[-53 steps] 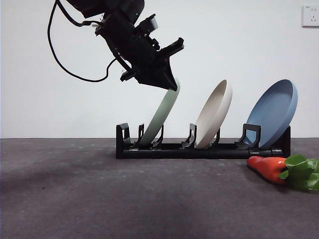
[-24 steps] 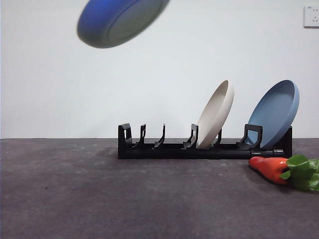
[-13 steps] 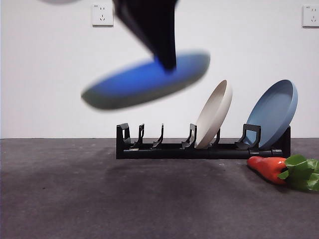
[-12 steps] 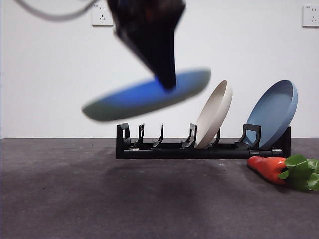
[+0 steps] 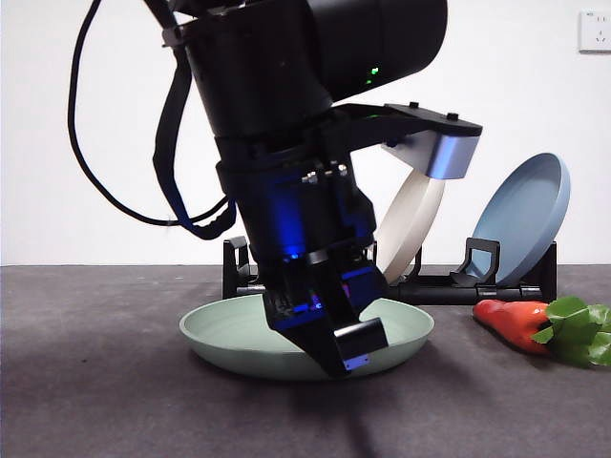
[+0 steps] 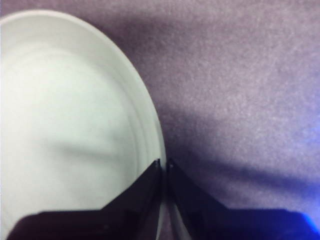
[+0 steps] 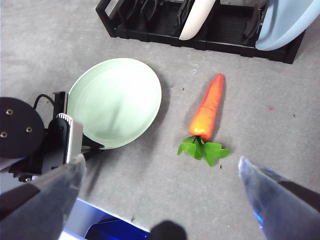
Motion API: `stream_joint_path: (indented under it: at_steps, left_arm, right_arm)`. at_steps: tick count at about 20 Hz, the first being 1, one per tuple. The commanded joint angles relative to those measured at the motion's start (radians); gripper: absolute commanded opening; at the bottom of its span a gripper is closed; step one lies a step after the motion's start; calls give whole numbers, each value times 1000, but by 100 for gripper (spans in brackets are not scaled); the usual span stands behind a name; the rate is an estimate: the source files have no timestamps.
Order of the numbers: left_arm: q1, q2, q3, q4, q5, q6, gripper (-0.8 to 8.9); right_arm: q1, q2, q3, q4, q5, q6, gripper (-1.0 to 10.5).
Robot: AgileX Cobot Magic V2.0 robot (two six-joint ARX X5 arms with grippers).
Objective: Take the green plate from the plate rack,put the plate on the table,take the carrot from the table,put the carrot in the plate
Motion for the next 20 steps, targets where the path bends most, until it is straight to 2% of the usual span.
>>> stream_joint_path:
  at_steps: [1, 4, 6, 9, 11, 15, 17, 20]
  left_arm:
    - [-5, 19, -6, -2, 31, -1, 16]
    - [-5, 18, -2, -9, 37, -39, 282]
    - [-6, 11, -1, -5, 37, -76, 356]
    - [-6, -42, 2, -13, 38, -118, 356]
    - [-6, -115, 19, -48, 39, -175, 356]
    - [-8, -337, 92, -134, 51, -313, 355]
    - [-8, -459, 135, -153, 89, -375, 355]
    - [-8, -621, 179, -163, 120, -403, 355]
  right_arm:
    - [2, 6, 3, 5, -1, 6, 685]
    - [2, 14, 3, 3, 0, 6, 685]
    - [2, 27, 3, 3, 0, 6, 685]
    - [2, 54, 3, 4, 0, 6, 685]
    - [2, 93, 3, 12, 1, 6, 685]
    - [2, 227, 3, 61, 2, 7, 685]
    - [2, 316, 3, 105, 3, 8, 683]
    - [6, 474, 3, 184, 7, 15, 652]
